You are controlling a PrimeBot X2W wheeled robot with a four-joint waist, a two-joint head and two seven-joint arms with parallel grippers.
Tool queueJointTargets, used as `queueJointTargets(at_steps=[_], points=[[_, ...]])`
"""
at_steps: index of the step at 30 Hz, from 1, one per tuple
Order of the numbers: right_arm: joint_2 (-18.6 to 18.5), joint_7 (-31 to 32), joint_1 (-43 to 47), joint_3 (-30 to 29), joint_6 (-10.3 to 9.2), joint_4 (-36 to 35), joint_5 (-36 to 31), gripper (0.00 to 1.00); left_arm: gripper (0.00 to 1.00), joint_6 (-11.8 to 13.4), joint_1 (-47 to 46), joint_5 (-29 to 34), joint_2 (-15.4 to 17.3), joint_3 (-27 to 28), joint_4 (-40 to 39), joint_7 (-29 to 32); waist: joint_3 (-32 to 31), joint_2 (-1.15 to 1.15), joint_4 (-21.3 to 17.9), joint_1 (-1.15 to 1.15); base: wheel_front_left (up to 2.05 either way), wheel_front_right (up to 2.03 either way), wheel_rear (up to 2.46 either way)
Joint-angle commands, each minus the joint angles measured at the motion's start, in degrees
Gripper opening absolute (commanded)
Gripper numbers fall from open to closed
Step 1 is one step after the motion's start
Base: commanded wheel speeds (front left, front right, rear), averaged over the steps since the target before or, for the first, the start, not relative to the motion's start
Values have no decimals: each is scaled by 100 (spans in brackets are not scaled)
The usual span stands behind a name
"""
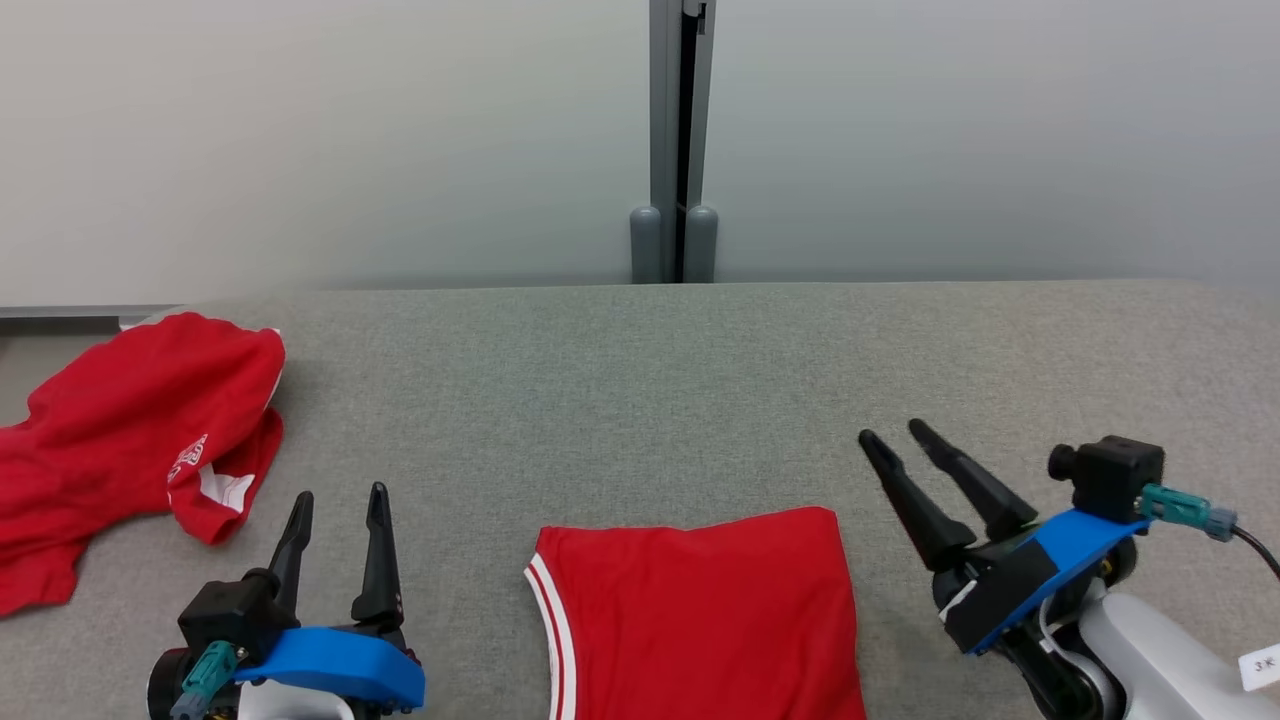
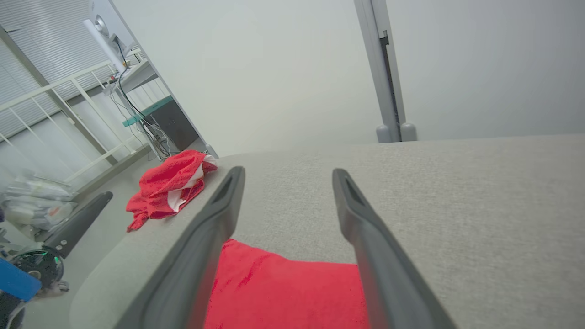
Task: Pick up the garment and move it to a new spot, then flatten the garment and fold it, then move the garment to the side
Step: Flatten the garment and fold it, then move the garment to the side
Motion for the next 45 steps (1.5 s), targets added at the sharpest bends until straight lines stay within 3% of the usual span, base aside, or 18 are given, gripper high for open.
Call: queueJointTargets(at_steps=[1, 7, 13, 17, 23, 34, 40, 45], points=[[-97, -206, -47, -66, 1, 149, -317, 100, 100, -14, 38, 27, 18, 15, -95, -20, -39, 0, -57, 0, 0, 0, 0], [184, -556, 262, -967, 1, 483, -1487, 100, 100, -14, 156, 48, 30, 87, -351, -19, -76, 0, -213, 0, 0, 0, 0], [728, -559, 883, -2346, 1, 186, -2991, 100, 100, -15, 234, 81, 32, 119, -455, -19, -59, 0, -287, 0, 0, 0, 0], [1081, -559, 1265, -2817, 1, 132, -3650, 100, 100, -15, 264, 77, 26, 96, -444, -19, -51, 0, -285, 0, 0, 0, 0], [1364, -560, 1406, -2970, 1, 135, -3994, 100, 100, -15, 282, 79, 15, -4, -401, -19, -60, 0, -239, 0, 0, 0, 0], [1360, -543, 1233, -2843, 1, 658, -3938, 100, 100, -15, 226, 21, -4, -113, -326, -19, -58, 0, -43, 0, 0, 0, 0], [1257, 33, 725, -2296, 1, 1244, -3634, 100, 100, -14, 162, -7, -12, -182, -280, -19, -25, 0, 108, 0, 0, 0, 0], [1255, 981, 341, -1977, 1, 1831, -3333, 100, 100, -14, 154, -21, -16, -217, -215, -19, -22, 0, 301, 0, 0, 0, 0]])
